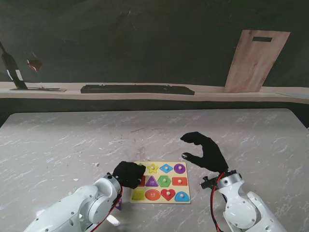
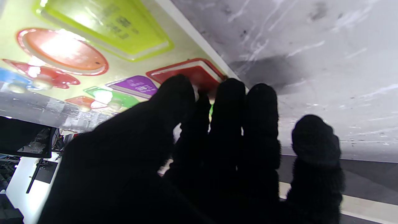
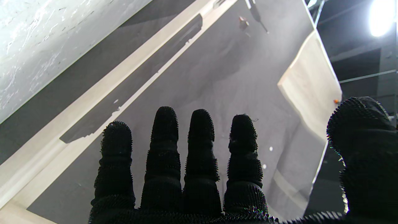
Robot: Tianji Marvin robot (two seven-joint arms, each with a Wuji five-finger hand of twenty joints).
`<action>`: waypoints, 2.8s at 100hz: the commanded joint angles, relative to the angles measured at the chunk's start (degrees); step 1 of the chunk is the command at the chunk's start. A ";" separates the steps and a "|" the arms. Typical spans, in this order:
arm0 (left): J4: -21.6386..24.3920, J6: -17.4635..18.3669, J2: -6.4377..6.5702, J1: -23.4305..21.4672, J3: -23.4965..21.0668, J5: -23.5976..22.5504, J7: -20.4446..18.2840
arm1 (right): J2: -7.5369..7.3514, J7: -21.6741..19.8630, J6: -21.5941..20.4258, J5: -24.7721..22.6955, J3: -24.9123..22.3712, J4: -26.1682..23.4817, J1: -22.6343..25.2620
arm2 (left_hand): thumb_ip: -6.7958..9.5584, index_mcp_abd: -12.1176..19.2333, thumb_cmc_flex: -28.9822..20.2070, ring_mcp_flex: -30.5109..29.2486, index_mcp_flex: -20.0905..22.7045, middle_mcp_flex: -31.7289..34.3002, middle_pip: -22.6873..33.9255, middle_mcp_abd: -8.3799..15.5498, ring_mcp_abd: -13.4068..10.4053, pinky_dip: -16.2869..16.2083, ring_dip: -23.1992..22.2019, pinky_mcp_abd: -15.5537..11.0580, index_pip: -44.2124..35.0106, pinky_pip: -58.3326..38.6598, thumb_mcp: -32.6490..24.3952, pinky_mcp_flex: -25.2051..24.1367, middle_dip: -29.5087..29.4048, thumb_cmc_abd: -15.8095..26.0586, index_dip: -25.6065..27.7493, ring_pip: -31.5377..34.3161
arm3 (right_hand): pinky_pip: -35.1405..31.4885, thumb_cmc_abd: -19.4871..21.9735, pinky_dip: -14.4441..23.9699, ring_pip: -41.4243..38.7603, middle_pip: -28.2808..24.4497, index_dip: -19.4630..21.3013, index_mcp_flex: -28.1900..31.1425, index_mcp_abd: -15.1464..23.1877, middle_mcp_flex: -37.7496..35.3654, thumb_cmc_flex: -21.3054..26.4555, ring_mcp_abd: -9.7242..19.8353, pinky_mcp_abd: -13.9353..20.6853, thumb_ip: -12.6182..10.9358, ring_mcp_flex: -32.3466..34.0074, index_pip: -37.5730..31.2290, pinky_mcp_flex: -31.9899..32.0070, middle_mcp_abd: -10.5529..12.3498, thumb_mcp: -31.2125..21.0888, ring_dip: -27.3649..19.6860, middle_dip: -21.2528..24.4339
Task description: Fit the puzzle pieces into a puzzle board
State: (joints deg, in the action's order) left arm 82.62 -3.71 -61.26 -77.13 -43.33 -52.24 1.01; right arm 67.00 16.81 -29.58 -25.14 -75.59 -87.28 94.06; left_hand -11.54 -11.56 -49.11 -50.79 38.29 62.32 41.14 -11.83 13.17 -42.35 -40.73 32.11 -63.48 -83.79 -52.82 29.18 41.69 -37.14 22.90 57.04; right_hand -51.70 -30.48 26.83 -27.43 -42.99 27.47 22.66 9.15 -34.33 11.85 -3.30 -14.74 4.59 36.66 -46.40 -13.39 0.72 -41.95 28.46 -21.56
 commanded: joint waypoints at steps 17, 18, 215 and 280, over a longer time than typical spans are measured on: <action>-0.73 0.45 -0.28 0.56 0.85 0.37 -0.14 | 0.35 0.20 -0.23 -0.19 0.09 -0.32 0.42 | -0.01 1.78 -2.52 1.70 -1.60 -2.00 -1.12 -0.07 -3.08 -0.37 -0.52 -9.78 -3.27 -1.24 1.19 -1.03 -0.03 1.75 1.39 0.18 | -0.28 1.08 1.31 -0.20 0.19 0.52 0.42 1.40 -0.77 -1.87 0.02 -0.27 -0.29 1.29 0.40 0.74 -0.02 1.18 0.59 -0.43; -0.78 0.43 -0.29 0.60 0.90 0.39 -0.12 | 0.35 0.22 -0.23 -0.20 0.09 -0.31 0.41 | 0.01 1.77 -2.58 1.70 -1.60 -2.06 -1.17 -0.08 -3.07 -0.37 -0.52 -9.77 -3.26 -1.23 1.19 -1.05 -0.04 1.76 1.39 0.18 | -0.29 1.08 1.31 -0.20 0.19 0.51 0.38 1.41 -0.76 -1.87 0.02 -0.27 -0.30 1.30 0.42 0.72 -0.03 1.18 0.58 -0.43; 10.64 9.22 0.69 -15.41 -19.86 -8.38 5.80 | 0.24 1.65 0.43 -3.26 1.83 0.45 -0.53 | 5.09 3.27 13.39 12.32 -11.65 -19.70 -0.56 0.65 -0.72 0.86 -4.65 -10.27 22.34 6.35 18.78 -10.82 -0.86 13.03 2.61 -6.33 | -0.53 1.65 1.44 -0.24 0.53 0.51 -0.03 1.47 0.52 -2.30 0.08 -0.32 -0.38 1.08 0.52 0.44 -0.19 1.19 0.66 -0.35; 19.33 20.82 1.31 -35.97 -45.91 -12.32 0.40 | -0.15 8.11 7.88 -13.56 5.02 1.12 -2.45 | 5.76 2.06 7.59 13.17 -1.67 -18.17 -6.51 -1.39 1.08 0.86 -4.25 -9.49 23.93 8.12 26.85 -13.32 -6.26 17.75 2.57 -10.30 | -1.38 2.68 1.39 -1.66 -0.49 0.60 -0.69 1.65 0.76 -3.34 0.31 -0.47 -0.45 1.31 -0.20 -0.12 0.02 1.10 1.17 -0.72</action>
State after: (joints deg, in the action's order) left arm 102.08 17.02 -60.69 -111.14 -88.48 -63.96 1.24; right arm 66.90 24.42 -21.82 -38.47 -71.01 -85.79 91.42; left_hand -8.34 -8.56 -40.42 -38.29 35.12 43.53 35.60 -12.18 12.28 -42.20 -44.49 32.10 -39.21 -76.03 -27.10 16.79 36.08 -20.61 25.13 47.46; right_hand -52.27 -28.59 27.39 -28.28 -42.99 27.47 22.54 9.21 -34.34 10.56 -3.33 -14.80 4.44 37.22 -46.40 -13.92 0.72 -41.70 29.11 -21.93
